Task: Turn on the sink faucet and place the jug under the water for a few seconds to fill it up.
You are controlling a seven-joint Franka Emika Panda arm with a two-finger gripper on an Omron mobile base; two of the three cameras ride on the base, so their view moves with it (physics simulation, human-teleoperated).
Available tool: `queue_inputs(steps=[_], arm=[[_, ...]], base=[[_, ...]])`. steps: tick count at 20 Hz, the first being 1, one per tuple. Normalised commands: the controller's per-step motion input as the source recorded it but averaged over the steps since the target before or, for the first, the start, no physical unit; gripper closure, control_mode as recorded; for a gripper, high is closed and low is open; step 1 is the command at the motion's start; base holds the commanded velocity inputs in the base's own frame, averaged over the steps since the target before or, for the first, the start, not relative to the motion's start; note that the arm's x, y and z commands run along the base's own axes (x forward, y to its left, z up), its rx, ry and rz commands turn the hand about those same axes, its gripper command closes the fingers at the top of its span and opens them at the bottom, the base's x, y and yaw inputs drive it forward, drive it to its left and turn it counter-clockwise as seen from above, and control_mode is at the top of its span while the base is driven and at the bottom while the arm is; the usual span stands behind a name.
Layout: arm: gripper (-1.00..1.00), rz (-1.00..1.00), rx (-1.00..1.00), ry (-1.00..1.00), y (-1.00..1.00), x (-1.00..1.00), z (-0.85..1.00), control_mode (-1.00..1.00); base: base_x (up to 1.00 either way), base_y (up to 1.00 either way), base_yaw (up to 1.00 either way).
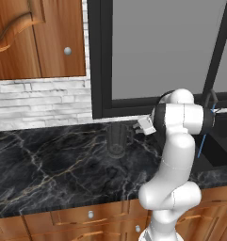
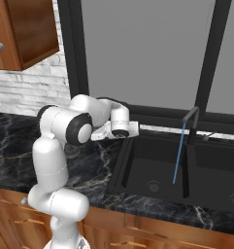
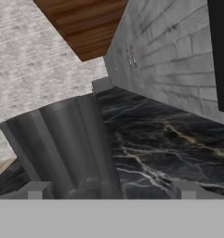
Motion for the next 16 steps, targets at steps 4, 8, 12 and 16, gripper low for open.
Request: queue_inputs(steps=[4, 8, 12, 16], arm=[[-1.00, 0.00, 0.00, 0.00, 0.01, -0.02, 0.03, -1.00], [-1.00, 0.00, 0.00, 0.00, 0.02, -0.10, 0.00, -1.00], [-1.00, 0.00, 0.00, 0.00, 0.09, -0.11, 0.00, -1.00], [-1.00, 0.00, -0.01, 0.00, 0.17, -0.04, 0.00, -1.00]], base=[[0.00, 0.00, 0.00], [0.00, 0.00, 0.00], [0.00, 0.00, 0.00], [0.00, 0.00, 0.00]])
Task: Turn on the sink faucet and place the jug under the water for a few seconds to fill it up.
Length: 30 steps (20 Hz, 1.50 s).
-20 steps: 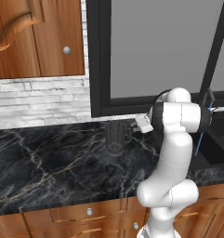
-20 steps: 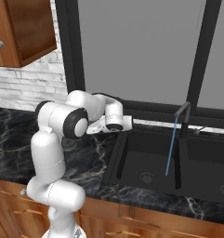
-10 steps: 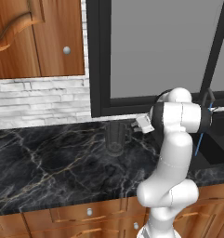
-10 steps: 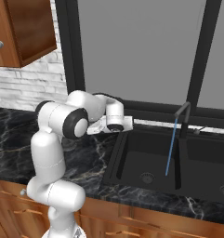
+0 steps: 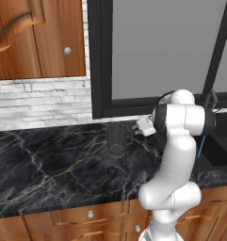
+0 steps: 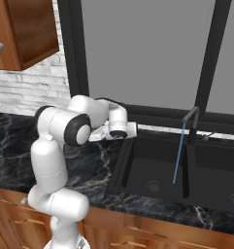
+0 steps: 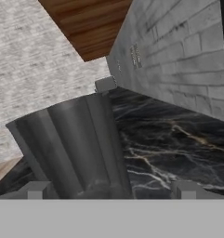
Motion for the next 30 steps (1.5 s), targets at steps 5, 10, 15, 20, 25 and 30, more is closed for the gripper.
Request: queue_inputs(steps=[5, 10, 15, 20, 25, 30], arm=[[-1.00, 0.00, -0.02, 0.00, 0.21, 0.00, 0.00, -1.00], [-1.00, 0.00, -0.03, 0.00, 0.28, 0.00, -0.03, -1.00], [-1.00, 0.00, -0.03, 0.00, 0.32, -0.04, -0.07, -1.00], [-1.00, 0.00, 0.00, 0.00, 0.09, -0.37, 0.00, -1.00], [-1.00, 0.00, 0.00, 0.00, 0.03, -0.41, 0.00, -1.00], [-1.00, 0.00, 0.00, 0.00, 0.00, -0.32, 0.04, -1.00]], base=[[0.00, 0.00, 0.00], [0.00, 0.00, 0.00], [0.00, 0.00, 0.00], [0.00, 0.00, 0.00], [0.00, 0.00, 0.00], [0.00, 0.00, 0.00]])
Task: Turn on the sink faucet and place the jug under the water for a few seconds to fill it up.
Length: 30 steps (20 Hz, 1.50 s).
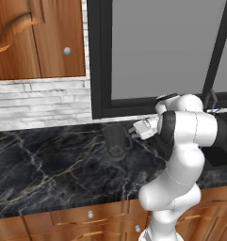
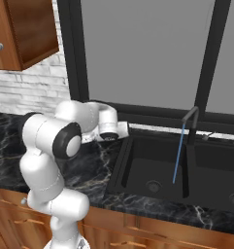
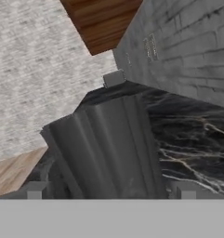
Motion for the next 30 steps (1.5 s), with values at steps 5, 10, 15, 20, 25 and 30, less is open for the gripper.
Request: queue_inputs(steps=[5, 10, 15, 20, 25, 30], arm=[[-1.00, 0.00, 0.00, 0.00, -0.01, -0.24, 0.19, -1.00], [-1.00, 0.00, 0.00, 0.00, -0.11, -0.24, 0.18, -1.00], [-1.00, 0.00, 0.00, 0.00, -0.01, -0.50, 0.00, -1.00], [-1.00, 0.00, 0.00, 0.00, 0.00, -0.12, 0.00, -1.00], [-1.00, -0.03, -0.01, 0.00, 0.00, 0.03, -0.15, -1.00], [-1.00, -0.04, -0.03, 0.00, 0.03, 0.20, -0.31, -1.00]], base=[[0.00, 0.00, 0.00], [0.00, 0.00, 0.00], [0.00, 0.00, 0.00], [0.00, 0.00, 0.00], [0.00, 0.00, 0.00], [0.00, 0.00, 0.00]])
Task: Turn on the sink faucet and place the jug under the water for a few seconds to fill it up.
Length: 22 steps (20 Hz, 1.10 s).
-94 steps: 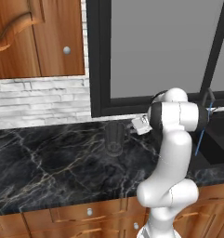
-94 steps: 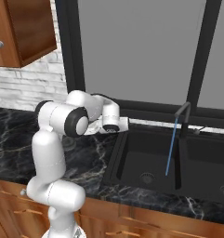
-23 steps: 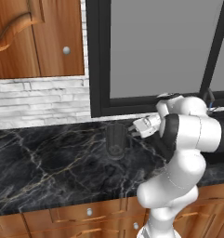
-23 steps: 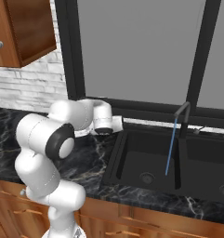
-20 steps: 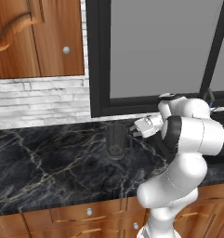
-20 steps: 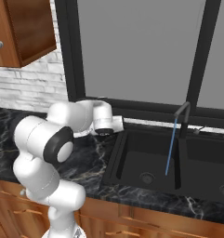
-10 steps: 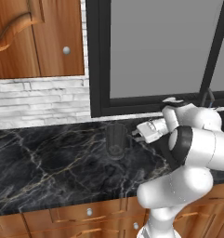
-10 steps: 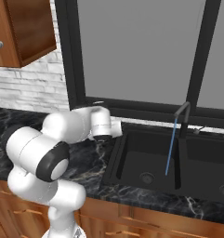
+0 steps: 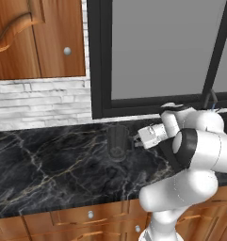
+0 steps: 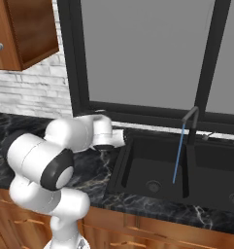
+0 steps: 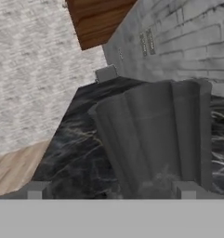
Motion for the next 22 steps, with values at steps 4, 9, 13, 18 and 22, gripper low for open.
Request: queue_inputs(steps=[4, 9, 13, 18, 22], arm=[[-1.00, -0.04, -0.03, 0.00, 0.10, 0.49, -0.28, -1.00], [1.00, -0.06, -0.05, 0.00, 0.20, 0.67, -0.21, -1.00], [1.00, -0.05, -0.03, 0.00, 0.16, 0.44, -0.09, -1.00], [1.00, 0.00, 0.00, -0.03, 0.00, -0.08, 0.00, -1.00], [1.00, 0.00, 0.00, -0.26, 0.00, -0.40, 0.44, -1.00]], base=[[0.00, 0.00, 0.00], [0.00, 0.00, 0.00], [0.00, 0.00, 0.00], [0.00, 0.00, 0.00], [0.00, 0.00, 0.00]])
